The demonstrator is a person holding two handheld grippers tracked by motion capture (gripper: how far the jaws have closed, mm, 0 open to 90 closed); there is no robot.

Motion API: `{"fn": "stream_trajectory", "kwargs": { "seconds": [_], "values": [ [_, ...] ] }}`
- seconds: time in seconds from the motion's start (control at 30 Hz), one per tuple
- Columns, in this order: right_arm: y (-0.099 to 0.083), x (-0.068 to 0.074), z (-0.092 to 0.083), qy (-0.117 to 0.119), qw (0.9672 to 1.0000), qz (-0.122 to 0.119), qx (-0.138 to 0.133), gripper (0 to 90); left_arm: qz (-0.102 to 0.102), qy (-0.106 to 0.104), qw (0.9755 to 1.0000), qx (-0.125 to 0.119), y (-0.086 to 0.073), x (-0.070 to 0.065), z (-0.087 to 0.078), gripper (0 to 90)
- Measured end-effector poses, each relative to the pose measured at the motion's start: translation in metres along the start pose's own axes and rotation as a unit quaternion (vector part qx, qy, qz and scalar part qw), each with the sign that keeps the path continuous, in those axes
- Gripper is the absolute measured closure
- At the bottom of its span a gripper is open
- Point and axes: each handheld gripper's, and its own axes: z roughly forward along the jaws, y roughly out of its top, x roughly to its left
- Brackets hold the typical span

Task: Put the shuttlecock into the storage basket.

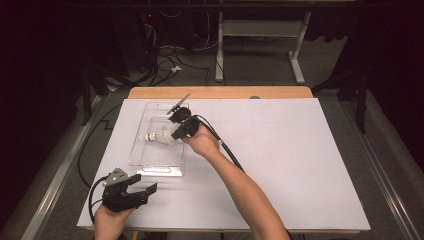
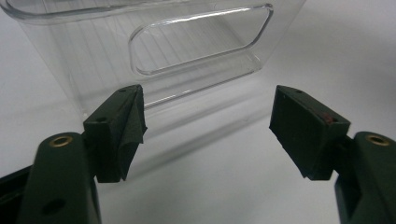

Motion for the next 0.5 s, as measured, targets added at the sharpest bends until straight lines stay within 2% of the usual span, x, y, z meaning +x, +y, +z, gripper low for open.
{"fn": "stream_trajectory", "kwargs": {
  "seconds": [0.07,0.17,0.27,0.3,0.33,0.5],
  "values": [
    [0.000,-0.001,0.000,-0.005,1.0000,0.000,0.001,87.4,0.000,0.000,1.0000,0.000,0.000,0.000,0.000,27.5],
    [0.000,-0.002,-0.001,-0.013,0.9999,0.003,-0.002,79.1,0.000,0.000,1.0000,0.000,0.000,0.000,0.000,27.5],
    [0.000,-0.002,-0.005,-0.015,0.9998,0.003,-0.013,72.9,0.000,0.001,1.0000,0.000,0.000,0.000,0.000,27.5],
    [0.000,-0.001,-0.006,-0.019,0.9997,0.005,-0.012,72.4,-0.001,0.000,1.0000,0.000,0.000,0.000,0.000,27.5],
    [0.000,-0.001,-0.008,-0.024,0.9996,-0.002,-0.013,72.2,-0.001,0.000,1.0000,0.000,0.000,0.000,0.000,27.5],
    [0.000,-0.001,-0.013,-0.030,0.9993,-0.005,-0.020,70.8,0.000,0.000,1.0000,0.000,0.000,0.000,0.000,27.5]
  ]
}}
